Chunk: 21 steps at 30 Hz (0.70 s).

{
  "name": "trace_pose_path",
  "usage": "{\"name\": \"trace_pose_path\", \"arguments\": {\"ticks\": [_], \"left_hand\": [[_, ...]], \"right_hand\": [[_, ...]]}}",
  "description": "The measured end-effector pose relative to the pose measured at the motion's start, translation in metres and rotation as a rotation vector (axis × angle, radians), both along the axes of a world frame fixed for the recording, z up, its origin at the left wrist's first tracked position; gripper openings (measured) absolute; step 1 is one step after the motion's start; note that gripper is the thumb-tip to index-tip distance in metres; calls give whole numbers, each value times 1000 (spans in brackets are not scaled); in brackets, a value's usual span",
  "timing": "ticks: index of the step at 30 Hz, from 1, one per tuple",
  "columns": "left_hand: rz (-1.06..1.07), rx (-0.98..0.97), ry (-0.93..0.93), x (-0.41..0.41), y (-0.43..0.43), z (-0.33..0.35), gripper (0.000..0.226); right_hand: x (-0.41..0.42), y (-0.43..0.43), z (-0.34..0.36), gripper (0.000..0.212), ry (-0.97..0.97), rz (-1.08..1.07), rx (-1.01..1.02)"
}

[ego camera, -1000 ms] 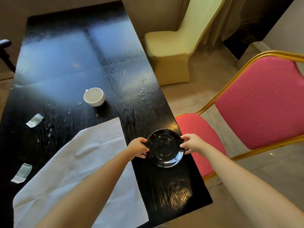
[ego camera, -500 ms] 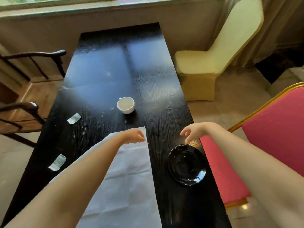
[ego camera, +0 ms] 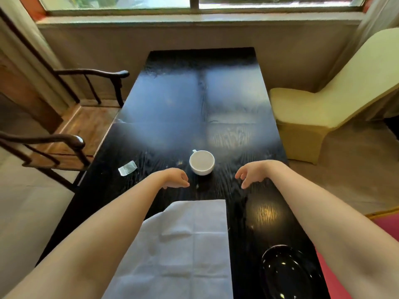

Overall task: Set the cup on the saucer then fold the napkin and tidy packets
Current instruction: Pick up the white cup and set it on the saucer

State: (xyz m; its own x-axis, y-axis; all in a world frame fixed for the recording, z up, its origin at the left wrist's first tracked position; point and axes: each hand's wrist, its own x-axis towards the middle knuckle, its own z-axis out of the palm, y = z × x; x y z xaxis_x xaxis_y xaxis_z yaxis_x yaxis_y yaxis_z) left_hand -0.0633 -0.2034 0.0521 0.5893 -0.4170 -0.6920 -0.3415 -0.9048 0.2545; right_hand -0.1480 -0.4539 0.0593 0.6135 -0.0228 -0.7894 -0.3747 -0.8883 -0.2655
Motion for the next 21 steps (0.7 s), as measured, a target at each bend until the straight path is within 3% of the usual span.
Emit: {"name": "trace_pose_path", "arguments": {"ticks": [6,10,17,21], "left_hand": [[55,-97,-49,45,-7,-33,61],[207,-307,-44,56,-15,-70,79],[473,-834,37,52,-26,-112,77],[518,-936,80,51,-28,-117,72]], "right_hand": [[59,5,-17,58,-118,-28,5],[88,8,-47,75,-190,-69,101],[93,28,-99,81,-449,-208,378],[89,32,-108,81,-497,-258,434]]}}
